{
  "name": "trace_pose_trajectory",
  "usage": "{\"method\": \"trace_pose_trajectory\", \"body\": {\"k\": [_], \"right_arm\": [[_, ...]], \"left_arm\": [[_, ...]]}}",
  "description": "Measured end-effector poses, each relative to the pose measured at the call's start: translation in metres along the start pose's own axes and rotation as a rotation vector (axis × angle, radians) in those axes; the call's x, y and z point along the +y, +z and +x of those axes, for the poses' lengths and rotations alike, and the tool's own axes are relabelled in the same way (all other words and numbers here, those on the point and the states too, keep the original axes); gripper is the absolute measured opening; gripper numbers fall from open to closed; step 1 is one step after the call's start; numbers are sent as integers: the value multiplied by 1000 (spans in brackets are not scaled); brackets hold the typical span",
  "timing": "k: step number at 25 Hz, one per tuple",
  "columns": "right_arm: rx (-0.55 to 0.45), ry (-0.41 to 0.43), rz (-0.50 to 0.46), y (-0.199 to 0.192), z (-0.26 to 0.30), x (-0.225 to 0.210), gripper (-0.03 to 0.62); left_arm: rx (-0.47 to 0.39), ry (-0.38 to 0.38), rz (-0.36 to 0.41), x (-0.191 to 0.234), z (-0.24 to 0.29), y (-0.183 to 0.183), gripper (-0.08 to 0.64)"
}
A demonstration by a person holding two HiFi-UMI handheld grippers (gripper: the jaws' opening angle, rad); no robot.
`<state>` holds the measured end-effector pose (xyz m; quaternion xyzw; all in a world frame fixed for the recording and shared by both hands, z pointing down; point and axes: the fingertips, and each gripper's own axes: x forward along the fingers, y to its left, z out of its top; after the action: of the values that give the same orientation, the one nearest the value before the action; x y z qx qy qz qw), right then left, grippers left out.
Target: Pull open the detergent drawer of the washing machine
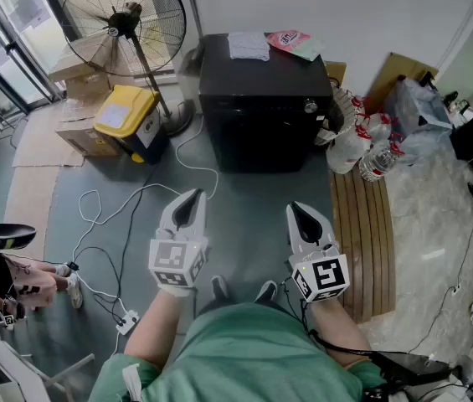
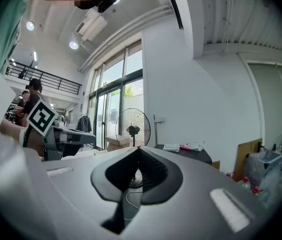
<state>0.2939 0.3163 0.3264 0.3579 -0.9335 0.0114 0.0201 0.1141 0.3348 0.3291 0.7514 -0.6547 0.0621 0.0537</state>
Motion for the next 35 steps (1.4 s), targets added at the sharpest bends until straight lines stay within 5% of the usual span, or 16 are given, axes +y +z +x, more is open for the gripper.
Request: {"method": "trace_pose_trajectory", "body": {"k": [8,14,17,27,35], "right_arm": [[10,-41,-21,6,18,23,2],[33,-94,-34,13,43,35,120],[29,-95,-31,17,57,46,167],[14,-117,-47,33,107,96,192],[51,-105,-27,17,140,101,192]], "left_arm": [[-30,-19,13,31,-11,9,28],[-53,-46,44,55,-12,19,223],[-51,-58,47,74,-16,19,266],[-71,-51,47,164,-42,19,282],[-27,-40,20,199,-29,-2,282]]}}
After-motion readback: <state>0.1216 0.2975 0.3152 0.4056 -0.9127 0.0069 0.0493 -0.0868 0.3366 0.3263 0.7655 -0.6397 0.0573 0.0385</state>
